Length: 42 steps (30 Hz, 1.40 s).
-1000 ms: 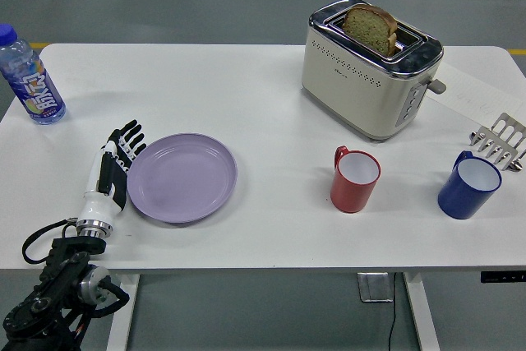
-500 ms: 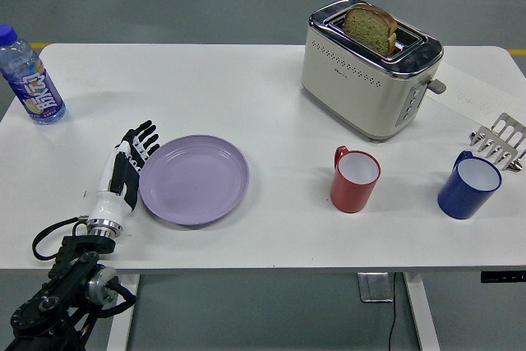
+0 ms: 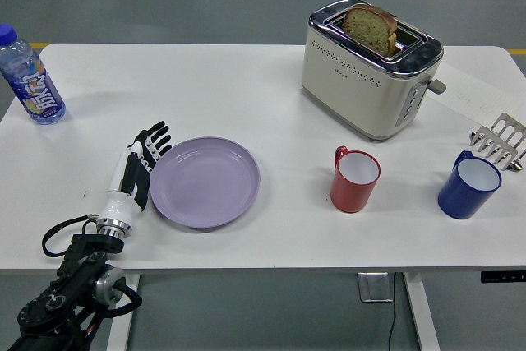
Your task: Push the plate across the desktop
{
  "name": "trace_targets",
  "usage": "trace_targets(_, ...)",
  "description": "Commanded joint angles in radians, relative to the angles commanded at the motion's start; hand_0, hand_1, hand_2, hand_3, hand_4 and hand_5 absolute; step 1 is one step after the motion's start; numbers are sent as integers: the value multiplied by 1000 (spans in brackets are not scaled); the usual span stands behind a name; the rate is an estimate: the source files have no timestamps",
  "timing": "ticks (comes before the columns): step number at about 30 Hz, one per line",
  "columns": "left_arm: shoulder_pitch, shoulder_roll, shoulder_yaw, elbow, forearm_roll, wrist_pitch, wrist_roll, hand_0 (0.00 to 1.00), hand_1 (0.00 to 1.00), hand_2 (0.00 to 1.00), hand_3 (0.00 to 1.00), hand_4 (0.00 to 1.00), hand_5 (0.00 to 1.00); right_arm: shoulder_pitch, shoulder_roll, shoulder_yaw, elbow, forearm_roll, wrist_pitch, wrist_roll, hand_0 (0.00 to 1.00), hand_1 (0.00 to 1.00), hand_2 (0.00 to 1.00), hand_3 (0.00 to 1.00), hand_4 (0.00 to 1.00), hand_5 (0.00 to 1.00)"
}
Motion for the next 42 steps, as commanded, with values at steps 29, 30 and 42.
trace_targets(29, -30, 0, 153, -11, -43, 0, -4, 854, 877, 877, 817, 479, 998, 4, -3, 0, 0, -1, 0, 3, 608, 545, 637, 629, 137, 358)
trace_targets(30, -30, 0, 159, -12, -44, 0, -4, 854, 877, 877, 817, 479, 998, 4, -3, 0, 0, -2, 0, 3, 608, 545, 637, 629, 137, 358)
trace_targets(42, -35, 0, 215, -21, -57, 2, -9, 853, 877, 876, 818, 479, 998, -2, -3, 3, 0, -4, 0, 2, 608, 545, 637, 629, 137, 355)
